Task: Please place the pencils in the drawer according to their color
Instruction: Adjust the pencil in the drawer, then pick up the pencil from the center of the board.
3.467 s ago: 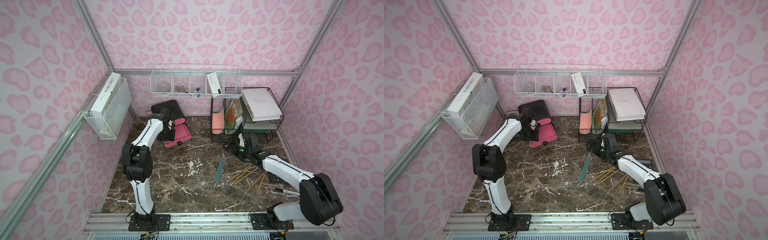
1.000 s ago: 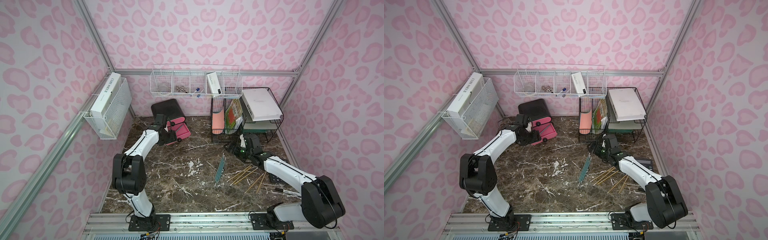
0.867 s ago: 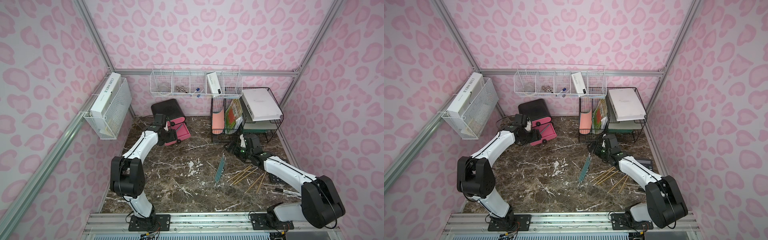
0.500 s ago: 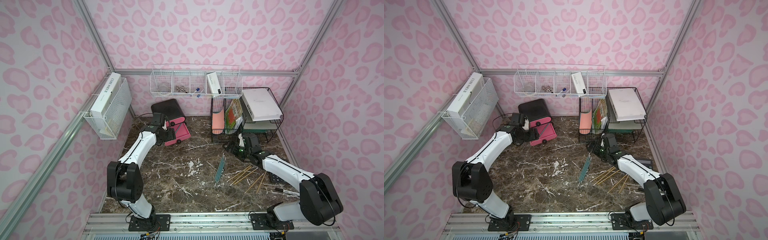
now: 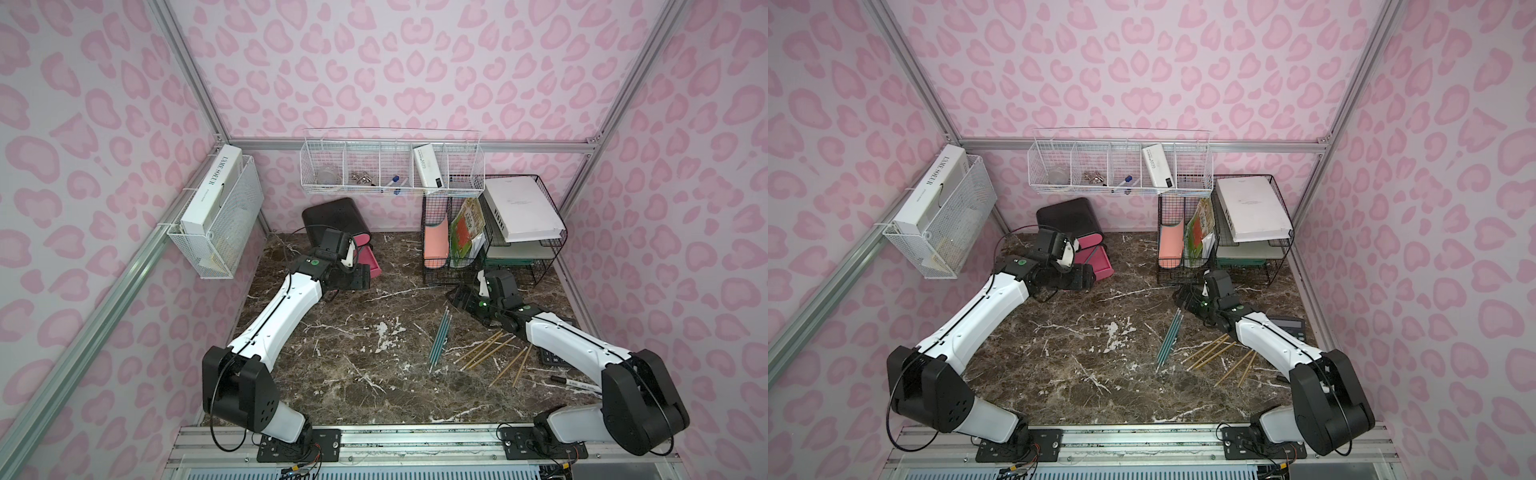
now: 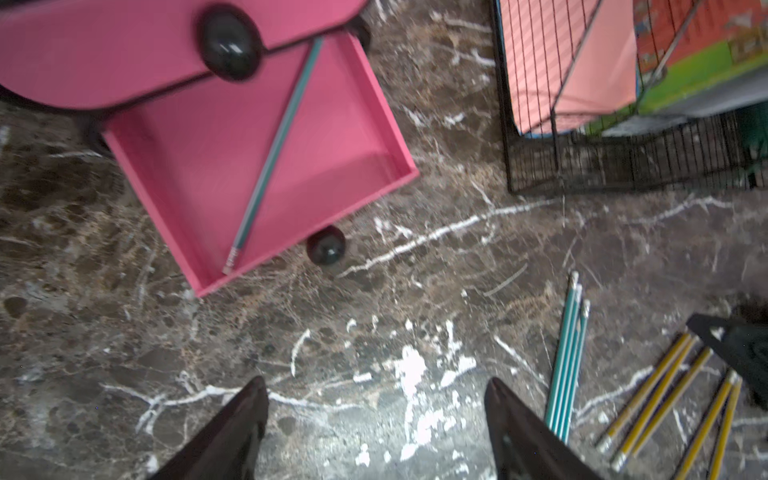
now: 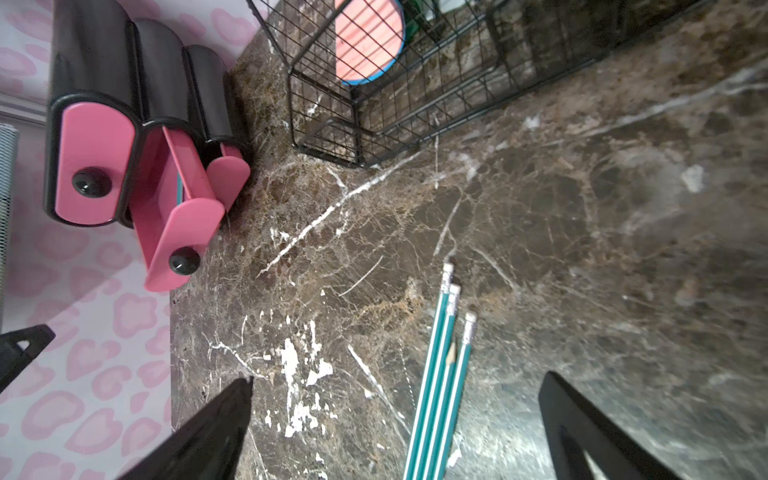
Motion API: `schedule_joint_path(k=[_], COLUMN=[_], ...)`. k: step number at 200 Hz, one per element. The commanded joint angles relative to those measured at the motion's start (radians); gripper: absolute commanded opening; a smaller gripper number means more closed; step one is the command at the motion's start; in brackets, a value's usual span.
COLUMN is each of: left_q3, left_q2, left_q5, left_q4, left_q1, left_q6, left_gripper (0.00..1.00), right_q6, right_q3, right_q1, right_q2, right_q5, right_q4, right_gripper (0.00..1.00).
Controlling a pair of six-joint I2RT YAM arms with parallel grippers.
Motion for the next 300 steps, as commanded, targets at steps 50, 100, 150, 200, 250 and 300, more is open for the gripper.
schedule_joint_path(k=[50,100,150,200,250,300], left_q3=[-0.040,0.114,0.259,0.339,0.357,0.365], left_q2=[0.036,0.238,0.438,0.540,0.584,0.609], left_q5=[-0.072,-0.089,-0.090,-0.074,-0.095,-0.133], left_q4=[0.002,-0.048,-0.121,-0.148,-0.157,-0.155], left_q1=[-0.209,-0.368,-0.481,-0.520,-0.530,-0.532], left_q6=[-0.124,-0.148,-0.138,-0.121,-0.093,-0.091], left_gripper=[0.86,0.87,0.87,0.87,0.86,0.86], right_q6=[-0.014,-0.023,-0.030,-0.037,-0.036,-0.031], right_q3=[-0.091,-0.116,-0.149,-0.171,-0.194,-0.200], right_q1=[-0.048,-0.086,-0.119,-0.148,-0.154,-0.155], right_q2=[-0.055,-0.074,-0.122,-0.153,-0.155,-0.144], right_q5=[0.026,0.027,0.031,0.025,0.015,0.006], right_q4=[-0.035,-0.069,-0.093,-0.117,-0.106,-0.090], right_gripper=[0.99,0.99,0.99,0.99,0.99,0.99])
